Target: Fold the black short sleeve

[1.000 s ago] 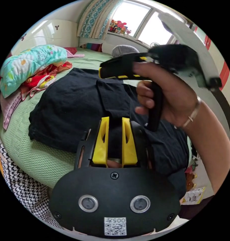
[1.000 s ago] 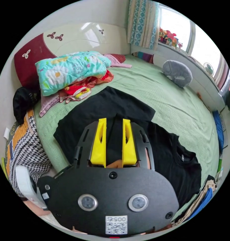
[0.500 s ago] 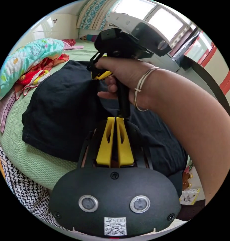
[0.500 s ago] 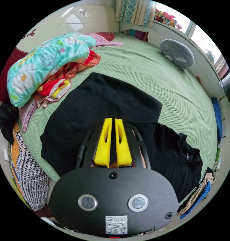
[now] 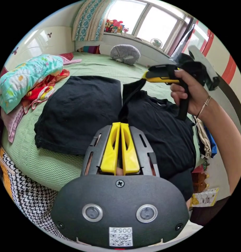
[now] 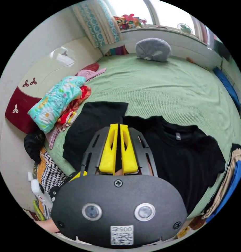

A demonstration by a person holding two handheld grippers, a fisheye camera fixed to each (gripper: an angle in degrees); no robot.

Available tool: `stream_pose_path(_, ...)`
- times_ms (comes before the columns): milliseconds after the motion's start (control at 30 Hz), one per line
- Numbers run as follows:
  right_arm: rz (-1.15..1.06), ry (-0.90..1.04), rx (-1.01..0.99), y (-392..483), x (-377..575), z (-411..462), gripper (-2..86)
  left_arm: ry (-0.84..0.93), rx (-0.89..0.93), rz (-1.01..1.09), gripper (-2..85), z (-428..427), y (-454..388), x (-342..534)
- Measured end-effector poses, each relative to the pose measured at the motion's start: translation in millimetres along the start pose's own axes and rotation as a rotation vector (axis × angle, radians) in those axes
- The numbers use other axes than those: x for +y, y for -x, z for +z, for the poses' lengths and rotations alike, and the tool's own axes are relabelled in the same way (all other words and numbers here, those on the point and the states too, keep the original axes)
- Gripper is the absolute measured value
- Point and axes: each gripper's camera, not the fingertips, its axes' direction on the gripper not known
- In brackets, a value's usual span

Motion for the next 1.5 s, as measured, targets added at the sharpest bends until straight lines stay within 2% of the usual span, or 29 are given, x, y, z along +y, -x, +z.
stream_pose_path(200,0.164,0.070,0.095,-85,16,0,-1.1,0.052,-0.058,0.040,3.4,18,-24,9)
stream_pose_path(300,0.133,0.066,0.053,-99,27,-12,-0.9,0.055,-0.067,0.049,4.2,31,-36,8)
stream_pose_path(567,-0.052,0.046,0.038,-95,40,-29,-0.8,0.067,-0.092,0.084,6.5,80,-72,-15)
stream_pose_path(733,-0.147,-0.016,-0.042,-70,11,-35,-1.0,0.070,-0.066,0.087,5.9,109,-88,-19)
stream_pose_path(900,-0.109,-0.010,0.011,-57,-37,-13,-1.1,0.093,-0.033,0.081,5.5,134,-96,-18)
stream_pose_path(1000,-0.086,0.129,0.038,-59,-65,20,-1.1,0.123,-0.086,0.102,5.2,155,-101,-16)
stream_pose_path(1067,-0.056,0.139,0.097,-66,-74,30,-1.2,0.160,-0.136,0.106,4.5,169,-103,-14)
stream_pose_path(1200,0.044,0.060,-0.021,-90,-70,13,-1.2,0.133,-0.100,0.102,2.9,180,-104,-8)
stream_pose_path(1300,0.043,0.048,-0.187,-112,-49,-14,-1.2,0.123,-0.086,0.066,1.3,181,-104,-3)
stream_pose_path(1500,0.042,0.023,-0.338,-174,13,-87,-1.0,0.114,-0.092,0.044,-0.3,175,-119,15)
